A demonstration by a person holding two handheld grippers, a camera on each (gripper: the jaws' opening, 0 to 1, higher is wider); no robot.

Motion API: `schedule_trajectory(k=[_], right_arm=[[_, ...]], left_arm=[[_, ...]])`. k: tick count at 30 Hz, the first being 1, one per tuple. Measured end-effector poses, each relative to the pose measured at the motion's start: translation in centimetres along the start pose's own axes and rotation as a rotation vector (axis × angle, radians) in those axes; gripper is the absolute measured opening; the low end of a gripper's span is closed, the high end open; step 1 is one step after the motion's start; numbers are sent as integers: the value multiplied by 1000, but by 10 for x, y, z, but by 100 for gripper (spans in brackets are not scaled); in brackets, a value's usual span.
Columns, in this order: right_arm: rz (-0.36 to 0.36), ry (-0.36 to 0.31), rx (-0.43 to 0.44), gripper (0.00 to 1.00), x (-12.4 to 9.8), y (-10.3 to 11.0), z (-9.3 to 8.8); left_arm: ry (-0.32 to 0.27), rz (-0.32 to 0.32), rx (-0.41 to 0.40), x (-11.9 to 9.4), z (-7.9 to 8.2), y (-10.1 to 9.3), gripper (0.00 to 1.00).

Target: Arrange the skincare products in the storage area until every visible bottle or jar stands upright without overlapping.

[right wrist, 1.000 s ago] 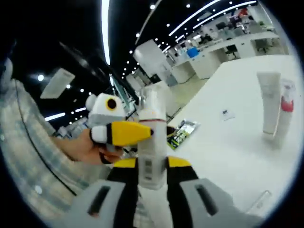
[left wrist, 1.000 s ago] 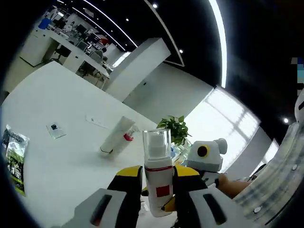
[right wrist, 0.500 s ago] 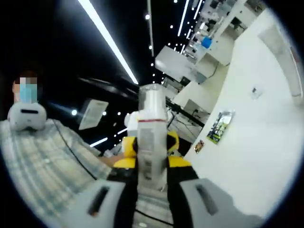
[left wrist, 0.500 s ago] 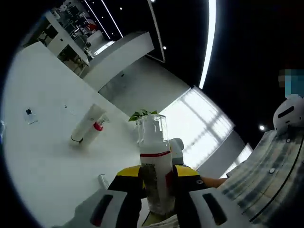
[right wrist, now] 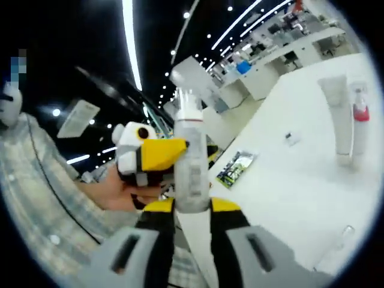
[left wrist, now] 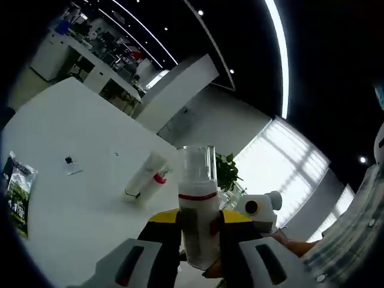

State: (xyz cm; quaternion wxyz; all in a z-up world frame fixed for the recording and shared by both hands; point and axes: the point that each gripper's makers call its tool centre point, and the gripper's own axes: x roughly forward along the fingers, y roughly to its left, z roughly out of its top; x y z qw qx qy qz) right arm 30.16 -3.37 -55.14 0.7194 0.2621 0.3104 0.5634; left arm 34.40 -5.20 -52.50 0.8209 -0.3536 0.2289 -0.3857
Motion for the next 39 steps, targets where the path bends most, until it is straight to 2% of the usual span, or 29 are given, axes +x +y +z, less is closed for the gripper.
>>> schedule_trajectory(k=[2, 4, 8, 10, 11, 12, 16, 18, 20, 21, 22, 24, 30, 33, 35, 36, 39], right_arm=[[47, -24, 12, 18, -1, 6, 3], [56, -25, 7, 18, -3, 7, 2], [128, -38, 43, 17, -8, 14, 4], [201, -30, 86, 17, -12, 24, 5], [293, -11, 136, 17, -18, 36, 5], [296, -4, 137, 18, -19, 36, 5], [267, 15, 90, 19, -18, 33, 1], [225, -1, 73, 20, -16, 26, 2], [148, -17, 34, 22, -16, 13, 4], [120, -28, 24, 27, -17, 10, 8], [115, -29, 21, 31, -18, 11, 9], [56, -42, -29, 36, -23, 4, 17], [-77, -114, -160, 36, -33, -3, 45], [-156, -141, -130, 27, -30, -8, 54], [-153, -137, -106, 21, -24, -8, 53], [-164, -132, -76, 22, -18, -10, 51], [-224, -110, -77, 25, -11, -18, 47]], left_arm=[[-10, -38, 11, 0, 3, -6, 24], [-3, -73, 40, 0, 2, -12, 24], [6, -130, 69, -2, 2, -21, 24], [19, -177, 45, -5, 1, -26, 24], [22, -215, 24, -7, 1, -32, 23], [36, -266, 6, -9, 0, -39, 22], [51, -262, 24, -9, -3, -41, 20], [39, -225, 43, -7, -2, -34, 20], [33, -190, 70, -6, -2, -28, 20], [31, -139, 126, -5, -1, -19, 20], [41, -113, 146, -6, -2, -15, 20], [38, -56, 195, -7, 0, -6, 20], [77, 60, 385, -10, -3, 14, 20], [105, 117, 462, -8, -8, 20, 20], [131, 142, 502, -5, -12, 23, 20], [134, 154, 514, -3, -12, 23, 20], [143, 164, 548, 0, -13, 21, 20]])
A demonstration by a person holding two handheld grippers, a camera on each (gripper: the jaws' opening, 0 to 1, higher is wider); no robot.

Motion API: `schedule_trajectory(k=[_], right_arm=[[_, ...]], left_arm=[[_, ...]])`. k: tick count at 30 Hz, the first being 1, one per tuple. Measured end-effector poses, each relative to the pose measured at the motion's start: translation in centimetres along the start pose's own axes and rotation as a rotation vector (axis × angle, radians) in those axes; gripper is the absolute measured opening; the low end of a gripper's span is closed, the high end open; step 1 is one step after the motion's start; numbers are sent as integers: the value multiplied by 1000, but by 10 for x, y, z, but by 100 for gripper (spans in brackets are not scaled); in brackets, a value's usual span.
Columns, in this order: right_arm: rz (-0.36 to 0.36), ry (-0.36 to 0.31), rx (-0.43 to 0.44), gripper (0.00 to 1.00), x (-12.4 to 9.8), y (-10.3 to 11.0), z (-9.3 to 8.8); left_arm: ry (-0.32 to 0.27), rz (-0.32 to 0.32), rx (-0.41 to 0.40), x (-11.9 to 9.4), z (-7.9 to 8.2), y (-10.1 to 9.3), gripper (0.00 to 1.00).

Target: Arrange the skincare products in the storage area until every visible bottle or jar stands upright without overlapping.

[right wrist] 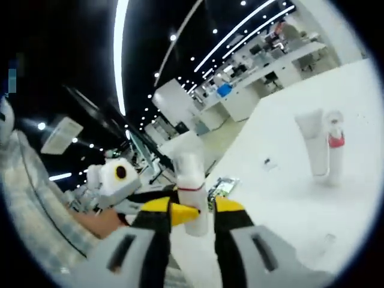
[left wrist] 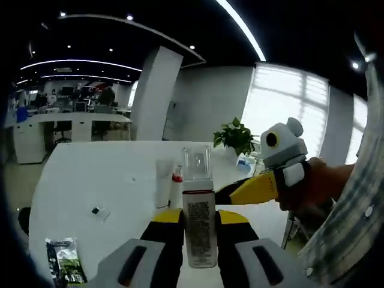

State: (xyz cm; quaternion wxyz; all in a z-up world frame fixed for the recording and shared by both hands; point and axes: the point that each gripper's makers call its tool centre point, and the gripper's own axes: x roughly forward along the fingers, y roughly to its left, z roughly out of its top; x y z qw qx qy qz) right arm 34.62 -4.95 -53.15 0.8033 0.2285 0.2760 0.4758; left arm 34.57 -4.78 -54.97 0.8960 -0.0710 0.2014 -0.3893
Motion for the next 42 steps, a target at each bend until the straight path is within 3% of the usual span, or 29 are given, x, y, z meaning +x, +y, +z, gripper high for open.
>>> schedule_trajectory(k=[6, 11, 15, 18, 24, 30, 36, 42], right_arm=[[-59, 26, 34, 18, 7, -7, -5], [-92, 35, 39, 16, 6, -11, -9], [-119, 33, -39, 16, 6, -12, -10], [-134, 20, -59, 16, 7, -14, -8], [-282, -22, -189, 16, 0, -45, 2], [-395, -27, -340, 16, 2, -70, -1], [-471, -21, -378, 16, 9, -101, -4], [-570, -33, -402, 16, 7, -141, -5]], left_arm=[[44, 34, 81, 5, -8, -2, 20], [58, 55, 95, 6, -13, 0, 20], [58, 62, 115, 8, -15, 1, 21], [46, 62, 73, 10, -15, 5, 21], [53, 94, -4, -5, -28, 22, 25], [63, 148, -62, -26, -42, 40, 26], [60, 181, -92, -46, -49, 48, 26], [89, 209, -131, -68, -70, 53, 26]])
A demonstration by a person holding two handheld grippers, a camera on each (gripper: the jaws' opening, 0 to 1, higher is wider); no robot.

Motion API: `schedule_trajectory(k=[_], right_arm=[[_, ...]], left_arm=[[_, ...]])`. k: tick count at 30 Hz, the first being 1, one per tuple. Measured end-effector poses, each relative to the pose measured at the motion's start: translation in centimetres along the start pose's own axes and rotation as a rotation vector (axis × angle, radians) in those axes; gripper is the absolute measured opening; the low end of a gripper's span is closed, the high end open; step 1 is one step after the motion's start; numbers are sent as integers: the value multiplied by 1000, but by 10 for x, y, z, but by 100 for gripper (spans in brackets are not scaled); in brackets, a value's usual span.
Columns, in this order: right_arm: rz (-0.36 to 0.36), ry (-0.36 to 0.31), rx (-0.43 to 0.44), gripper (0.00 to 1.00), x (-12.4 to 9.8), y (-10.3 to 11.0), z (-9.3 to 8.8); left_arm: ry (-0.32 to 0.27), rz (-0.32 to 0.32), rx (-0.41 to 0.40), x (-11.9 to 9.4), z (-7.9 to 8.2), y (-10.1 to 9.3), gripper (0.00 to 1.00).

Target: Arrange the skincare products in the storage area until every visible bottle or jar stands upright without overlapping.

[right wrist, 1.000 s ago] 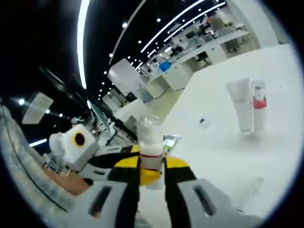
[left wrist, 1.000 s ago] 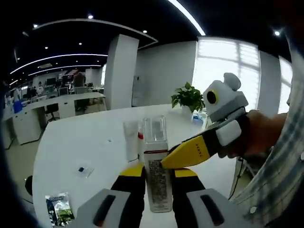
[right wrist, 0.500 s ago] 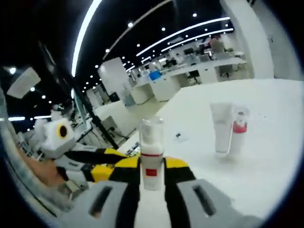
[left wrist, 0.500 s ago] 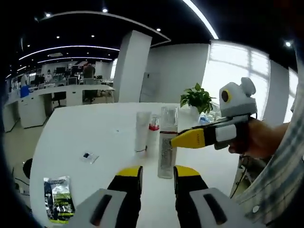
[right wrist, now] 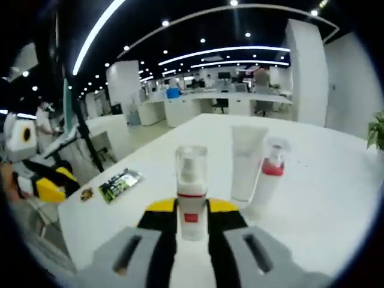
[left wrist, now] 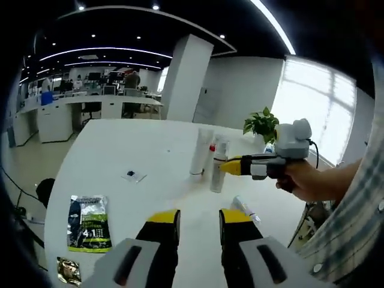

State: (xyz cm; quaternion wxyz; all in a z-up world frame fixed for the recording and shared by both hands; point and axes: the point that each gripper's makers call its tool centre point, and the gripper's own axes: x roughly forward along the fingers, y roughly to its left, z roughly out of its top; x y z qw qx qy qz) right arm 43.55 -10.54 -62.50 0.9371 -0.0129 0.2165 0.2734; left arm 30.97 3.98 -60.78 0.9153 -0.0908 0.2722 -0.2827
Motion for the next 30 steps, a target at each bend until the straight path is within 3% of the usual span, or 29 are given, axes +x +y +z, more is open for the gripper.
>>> schedule_trajectory(k=[7, 18, 24, 30], right_arm=[[-76, 11, -2, 16, 20, -27, -18], [-117, 18, 7, 16, 47, -52, -36], [-139, 15, -4, 16, 53, -58, -42], [-144, 13, -78, 16, 54, -57, -48]], left_arm=[[37, 32, -27, -19, -20, 10, 25], [45, 82, -90, -38, -40, 13, 25], [49, 103, -117, -46, -50, 13, 24], [50, 112, -118, -48, -51, 15, 24]])
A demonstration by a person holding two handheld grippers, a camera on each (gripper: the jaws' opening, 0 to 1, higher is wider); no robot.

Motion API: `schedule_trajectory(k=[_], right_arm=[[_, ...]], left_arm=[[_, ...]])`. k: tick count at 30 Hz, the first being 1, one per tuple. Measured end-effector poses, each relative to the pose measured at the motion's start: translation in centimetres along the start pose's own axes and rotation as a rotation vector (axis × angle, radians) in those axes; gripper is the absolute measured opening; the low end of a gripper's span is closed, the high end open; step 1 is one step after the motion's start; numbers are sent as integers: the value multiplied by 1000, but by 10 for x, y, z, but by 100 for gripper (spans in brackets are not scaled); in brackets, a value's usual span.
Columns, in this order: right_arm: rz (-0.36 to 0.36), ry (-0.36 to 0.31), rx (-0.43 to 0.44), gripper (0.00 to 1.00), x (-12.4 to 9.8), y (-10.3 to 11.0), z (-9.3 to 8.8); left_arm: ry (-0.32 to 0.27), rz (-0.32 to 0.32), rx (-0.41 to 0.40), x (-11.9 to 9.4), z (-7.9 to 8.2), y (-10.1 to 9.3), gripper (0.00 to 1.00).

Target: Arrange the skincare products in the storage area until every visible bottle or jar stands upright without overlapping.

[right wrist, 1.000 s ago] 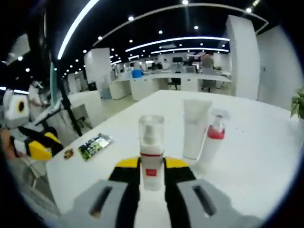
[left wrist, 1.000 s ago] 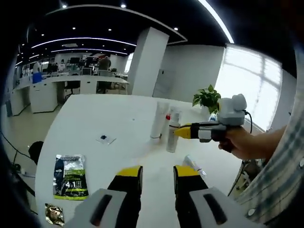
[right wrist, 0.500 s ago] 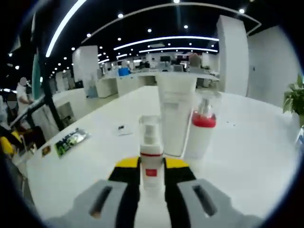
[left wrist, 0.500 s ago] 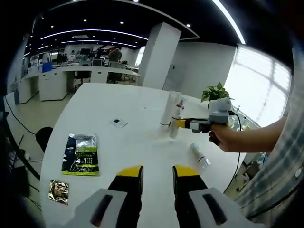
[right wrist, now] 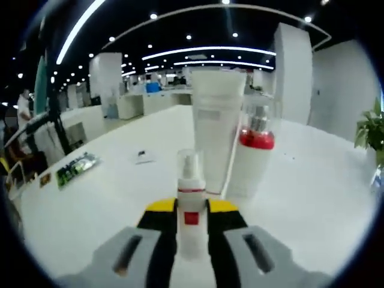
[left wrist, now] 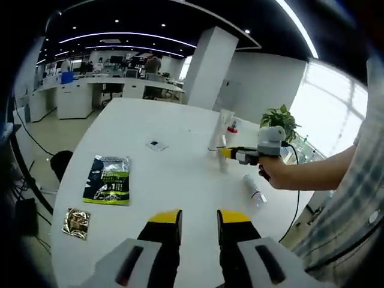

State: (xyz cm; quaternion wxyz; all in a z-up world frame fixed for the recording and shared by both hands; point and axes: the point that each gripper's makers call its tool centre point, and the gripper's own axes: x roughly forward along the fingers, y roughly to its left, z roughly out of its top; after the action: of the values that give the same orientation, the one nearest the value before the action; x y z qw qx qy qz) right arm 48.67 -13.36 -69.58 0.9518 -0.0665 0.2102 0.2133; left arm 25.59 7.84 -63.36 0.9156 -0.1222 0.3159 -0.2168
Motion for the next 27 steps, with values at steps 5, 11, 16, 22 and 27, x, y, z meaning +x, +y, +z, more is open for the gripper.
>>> schedule_trajectory(k=[5, 11, 16, 22, 27], right_arm=[[-2, 43, 3, 16, -4, 1, -16], [11, -14, 52, 0, -9, 8, 6], [31, 5, 39, 0, -6, 5, -4], [67, 118, 160, 13, -17, 10, -22], [91, 249, 211, 33, -18, 21, -49]], left_arm=[[-9, 6, -11, 1, 1, 1, 24], [-1, 3, -13, 0, -2, -1, 23], [-2, -6, -13, 3, -2, -5, 23], [3, -15, -22, 8, -5, -7, 23], [-8, -24, -29, 12, 0, -8, 24]])
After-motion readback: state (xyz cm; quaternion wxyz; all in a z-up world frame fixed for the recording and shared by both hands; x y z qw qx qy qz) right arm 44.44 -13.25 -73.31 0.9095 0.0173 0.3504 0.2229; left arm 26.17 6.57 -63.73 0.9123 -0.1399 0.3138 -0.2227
